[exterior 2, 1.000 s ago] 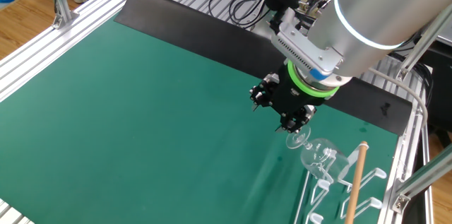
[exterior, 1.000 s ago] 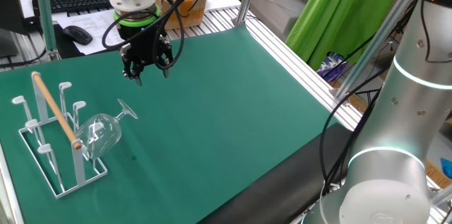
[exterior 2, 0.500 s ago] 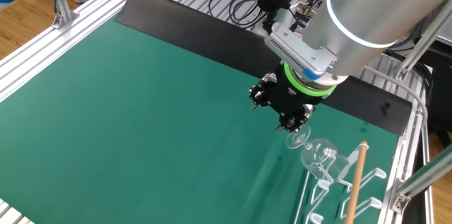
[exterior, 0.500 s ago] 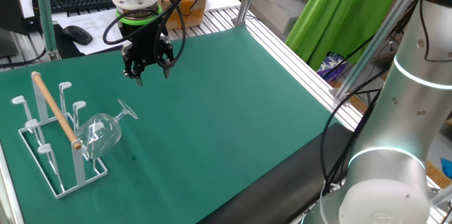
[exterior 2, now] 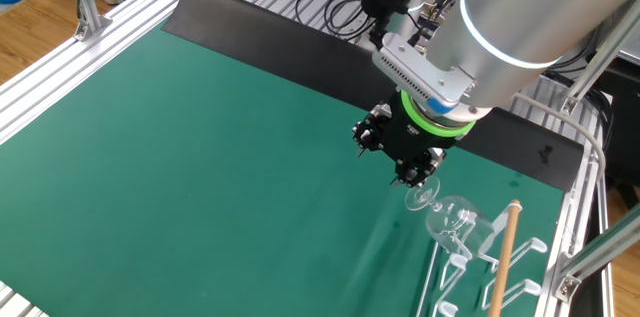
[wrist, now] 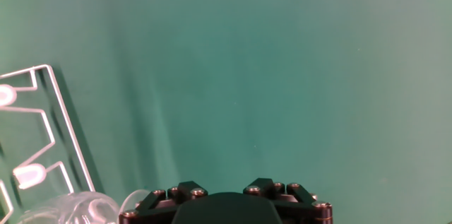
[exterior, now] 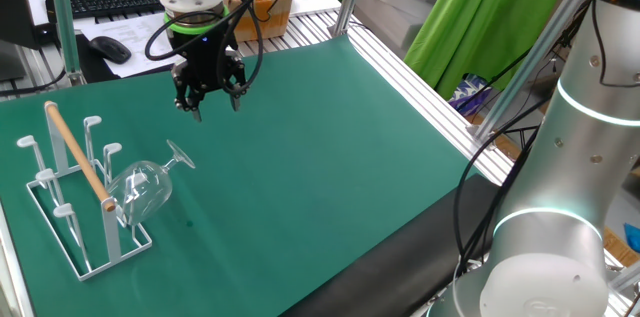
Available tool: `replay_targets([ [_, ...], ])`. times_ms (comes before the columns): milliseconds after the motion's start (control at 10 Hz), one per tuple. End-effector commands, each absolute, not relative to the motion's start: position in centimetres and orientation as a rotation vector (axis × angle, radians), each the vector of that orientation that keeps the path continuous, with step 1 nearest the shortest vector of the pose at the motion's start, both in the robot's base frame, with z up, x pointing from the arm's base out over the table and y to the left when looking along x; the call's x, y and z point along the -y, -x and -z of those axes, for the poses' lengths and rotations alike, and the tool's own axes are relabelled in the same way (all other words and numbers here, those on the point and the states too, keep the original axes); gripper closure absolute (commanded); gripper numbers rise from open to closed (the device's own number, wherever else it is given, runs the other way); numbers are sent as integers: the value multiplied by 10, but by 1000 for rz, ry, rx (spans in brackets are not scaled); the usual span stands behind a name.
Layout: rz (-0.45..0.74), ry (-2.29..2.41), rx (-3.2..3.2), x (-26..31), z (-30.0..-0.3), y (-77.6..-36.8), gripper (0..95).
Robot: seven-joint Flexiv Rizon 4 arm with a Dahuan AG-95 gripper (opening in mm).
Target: Put the cup on the cup rack
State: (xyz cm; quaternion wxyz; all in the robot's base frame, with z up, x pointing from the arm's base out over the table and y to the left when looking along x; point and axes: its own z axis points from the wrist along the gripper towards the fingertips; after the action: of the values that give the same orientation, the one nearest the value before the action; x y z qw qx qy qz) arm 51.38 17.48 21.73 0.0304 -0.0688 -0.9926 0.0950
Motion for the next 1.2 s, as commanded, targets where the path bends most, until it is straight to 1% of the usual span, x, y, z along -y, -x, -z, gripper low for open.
replay_targets([
  [100,-289,209,3053,-175,-217,-513,570],
  [300,-281,211,3047,-175,-217,-513,570],
  [500,-233,220,3019,-175,-217,-513,570],
  [1200,-233,220,3019,-175,-217,-513,570],
])
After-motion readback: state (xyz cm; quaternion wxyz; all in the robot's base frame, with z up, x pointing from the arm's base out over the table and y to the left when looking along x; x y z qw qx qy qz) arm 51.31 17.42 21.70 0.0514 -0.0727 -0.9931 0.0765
